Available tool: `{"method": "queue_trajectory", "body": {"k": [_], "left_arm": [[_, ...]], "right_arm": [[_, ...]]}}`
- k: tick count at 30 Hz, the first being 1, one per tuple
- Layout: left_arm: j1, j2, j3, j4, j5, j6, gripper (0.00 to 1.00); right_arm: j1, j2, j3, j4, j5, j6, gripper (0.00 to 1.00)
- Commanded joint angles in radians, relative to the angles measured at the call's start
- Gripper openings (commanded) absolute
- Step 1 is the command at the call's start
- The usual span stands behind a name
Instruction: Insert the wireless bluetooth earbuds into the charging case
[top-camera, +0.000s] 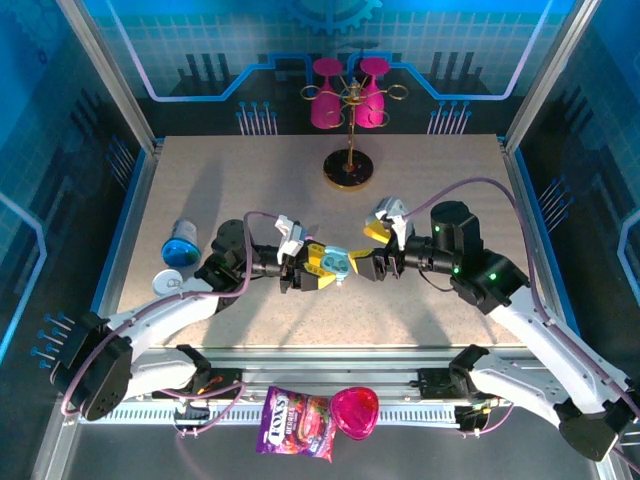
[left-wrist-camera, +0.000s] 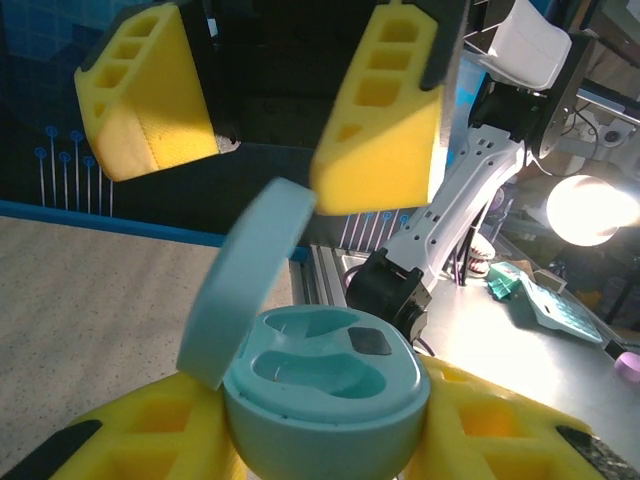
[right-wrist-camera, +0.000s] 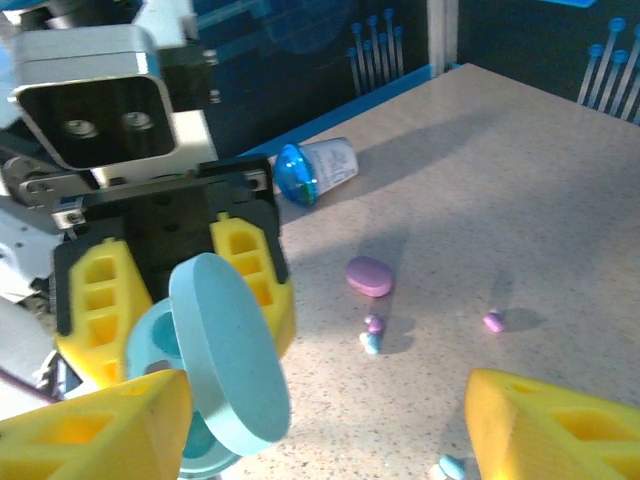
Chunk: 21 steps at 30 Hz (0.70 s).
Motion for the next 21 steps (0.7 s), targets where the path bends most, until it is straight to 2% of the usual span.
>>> {"method": "queue_trajectory", "body": {"k": [1,3,10,21], "left_arm": [[-0.009,0.014,0.013,0.063,0.046,-0.024,0.23],[-0.009,0.017,0.014,0.064,0.046,-0.029,0.23],[-0.008,0.015,0.017,0.064,0.047,-0.032,0.24],[-0.008,0.026,0.013,0.059,0.028,-0.023,0.24]], "right_arm": [[0.015,0.016,-0.008,0.014,-0.051,-0.045,0.69],[0.024,0.032,0.000,0.007,-0.020,-0.057,0.67],[0.035,0.077,0.029,-0.014,0.116,-0.083,0.48],[0.043,0.031,-0.016,0.033,-0.060,-0.106,0.12]]}}
